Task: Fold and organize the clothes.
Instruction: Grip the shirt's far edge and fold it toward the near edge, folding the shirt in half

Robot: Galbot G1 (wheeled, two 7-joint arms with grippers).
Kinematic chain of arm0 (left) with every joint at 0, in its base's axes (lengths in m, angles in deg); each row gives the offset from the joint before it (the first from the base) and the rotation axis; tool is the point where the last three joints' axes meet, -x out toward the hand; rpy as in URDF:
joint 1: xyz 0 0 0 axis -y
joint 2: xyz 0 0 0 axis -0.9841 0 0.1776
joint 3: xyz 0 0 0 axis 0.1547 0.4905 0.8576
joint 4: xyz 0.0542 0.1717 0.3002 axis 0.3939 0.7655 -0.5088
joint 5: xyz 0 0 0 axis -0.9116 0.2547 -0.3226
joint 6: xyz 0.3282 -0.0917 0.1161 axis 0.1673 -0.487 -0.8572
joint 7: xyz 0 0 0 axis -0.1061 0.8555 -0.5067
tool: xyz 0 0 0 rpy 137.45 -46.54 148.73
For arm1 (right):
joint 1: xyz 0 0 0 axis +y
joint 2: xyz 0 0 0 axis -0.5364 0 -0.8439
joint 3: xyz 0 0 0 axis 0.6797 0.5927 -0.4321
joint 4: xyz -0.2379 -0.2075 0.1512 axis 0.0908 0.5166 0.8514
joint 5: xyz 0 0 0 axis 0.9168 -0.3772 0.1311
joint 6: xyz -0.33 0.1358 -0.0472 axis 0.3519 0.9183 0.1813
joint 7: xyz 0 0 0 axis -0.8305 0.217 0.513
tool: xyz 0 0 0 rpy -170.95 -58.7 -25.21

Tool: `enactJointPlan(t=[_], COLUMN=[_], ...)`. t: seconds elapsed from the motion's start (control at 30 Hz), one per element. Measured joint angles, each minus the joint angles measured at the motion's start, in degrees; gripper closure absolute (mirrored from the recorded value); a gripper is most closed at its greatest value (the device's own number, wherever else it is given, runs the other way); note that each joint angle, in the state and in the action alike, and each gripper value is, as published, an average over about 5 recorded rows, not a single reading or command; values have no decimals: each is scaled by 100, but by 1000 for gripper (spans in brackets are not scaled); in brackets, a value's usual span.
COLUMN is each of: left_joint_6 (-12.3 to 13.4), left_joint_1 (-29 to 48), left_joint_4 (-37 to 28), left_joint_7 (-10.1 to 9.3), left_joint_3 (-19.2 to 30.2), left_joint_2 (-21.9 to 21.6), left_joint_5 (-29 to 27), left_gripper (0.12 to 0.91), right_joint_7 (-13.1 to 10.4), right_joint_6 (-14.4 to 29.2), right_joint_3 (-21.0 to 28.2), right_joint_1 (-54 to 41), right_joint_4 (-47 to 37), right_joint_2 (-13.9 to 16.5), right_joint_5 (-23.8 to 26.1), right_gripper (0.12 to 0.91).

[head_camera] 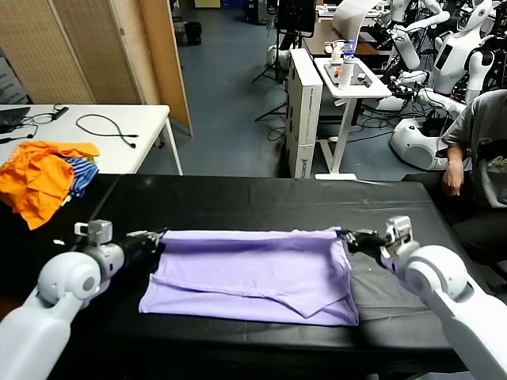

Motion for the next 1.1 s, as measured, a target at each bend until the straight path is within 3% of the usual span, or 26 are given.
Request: enactJointPlan(t=[0.17,0.57,1.1], left_joint_6=[2,2,2], left_joint_1=[-386,-1228,-1614], left_joint_4=[204,422,610], left_joint_7=[5,120,96], left_joint_3=[-148,-532,-571], left_joint_2=[-116,-40,140], left_joint_5=[-77,-351,-530], left_gripper=[883,883,883], right_joint_7=[-103,-82,-30], right_joint_6=[1,0,-1], right_joint_3=[-76,-118,-127], right_joint_1=[449,1012,1227], right_joint_4=[291,463,492], right_joint_2=[82,88,18], right_joint_5=[46,248,359], right_gripper=[885,885,883])
